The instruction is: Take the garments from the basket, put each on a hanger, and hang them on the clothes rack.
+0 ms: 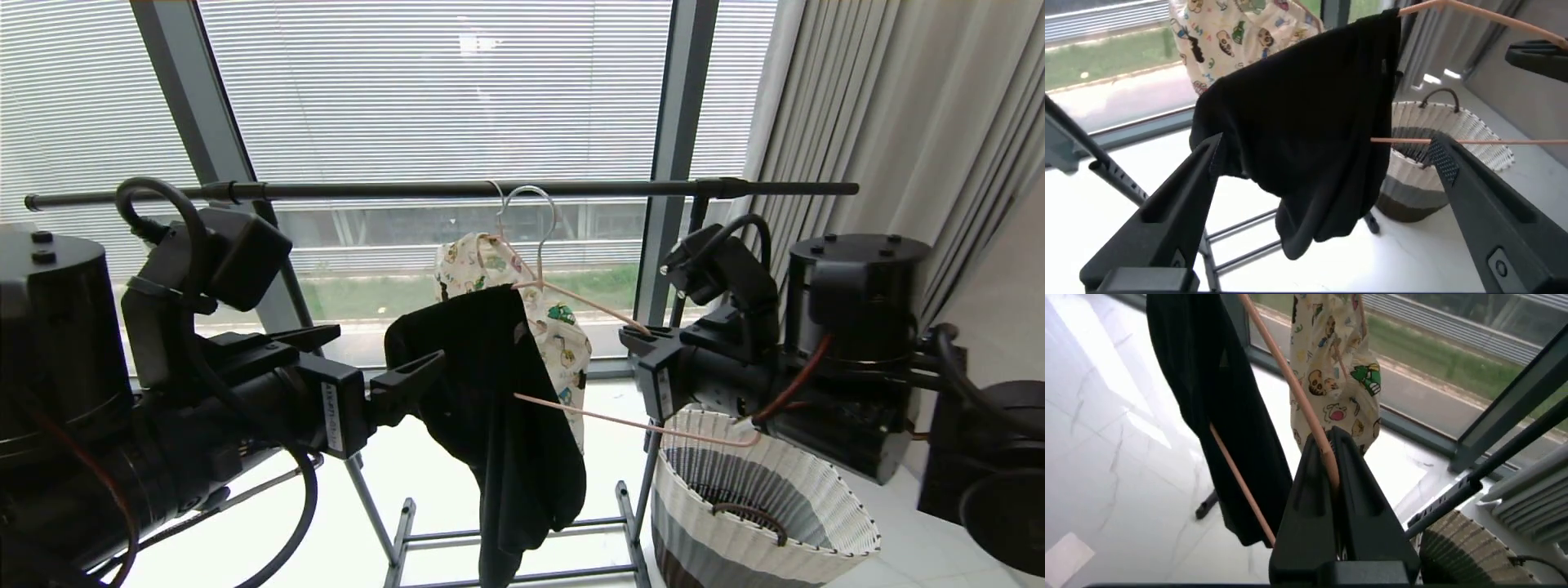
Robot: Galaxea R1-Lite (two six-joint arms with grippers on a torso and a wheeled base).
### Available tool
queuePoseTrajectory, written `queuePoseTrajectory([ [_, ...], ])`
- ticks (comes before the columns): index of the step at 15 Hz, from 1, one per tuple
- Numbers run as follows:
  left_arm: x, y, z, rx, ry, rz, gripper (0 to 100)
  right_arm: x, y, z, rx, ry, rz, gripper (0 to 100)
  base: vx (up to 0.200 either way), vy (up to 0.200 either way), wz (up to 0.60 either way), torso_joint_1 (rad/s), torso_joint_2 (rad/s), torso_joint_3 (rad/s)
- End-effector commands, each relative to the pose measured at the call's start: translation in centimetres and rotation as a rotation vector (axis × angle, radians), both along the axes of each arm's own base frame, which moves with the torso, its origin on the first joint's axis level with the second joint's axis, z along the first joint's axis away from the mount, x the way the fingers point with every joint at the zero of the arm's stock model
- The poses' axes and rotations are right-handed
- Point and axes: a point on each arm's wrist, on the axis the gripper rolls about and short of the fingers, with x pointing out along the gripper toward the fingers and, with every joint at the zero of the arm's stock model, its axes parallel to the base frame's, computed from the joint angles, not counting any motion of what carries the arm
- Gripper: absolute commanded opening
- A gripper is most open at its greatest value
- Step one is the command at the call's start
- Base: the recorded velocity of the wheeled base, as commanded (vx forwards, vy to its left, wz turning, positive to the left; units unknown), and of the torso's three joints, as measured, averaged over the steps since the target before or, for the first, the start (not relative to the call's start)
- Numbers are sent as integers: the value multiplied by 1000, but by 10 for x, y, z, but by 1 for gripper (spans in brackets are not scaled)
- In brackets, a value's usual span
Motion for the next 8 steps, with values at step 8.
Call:
queuePoseTrajectory([
  [8,-5,-5,-37,223,16,-457,100,-90,-82,-6,-90,-119,160,0,0,0,0,0,0,0],
])
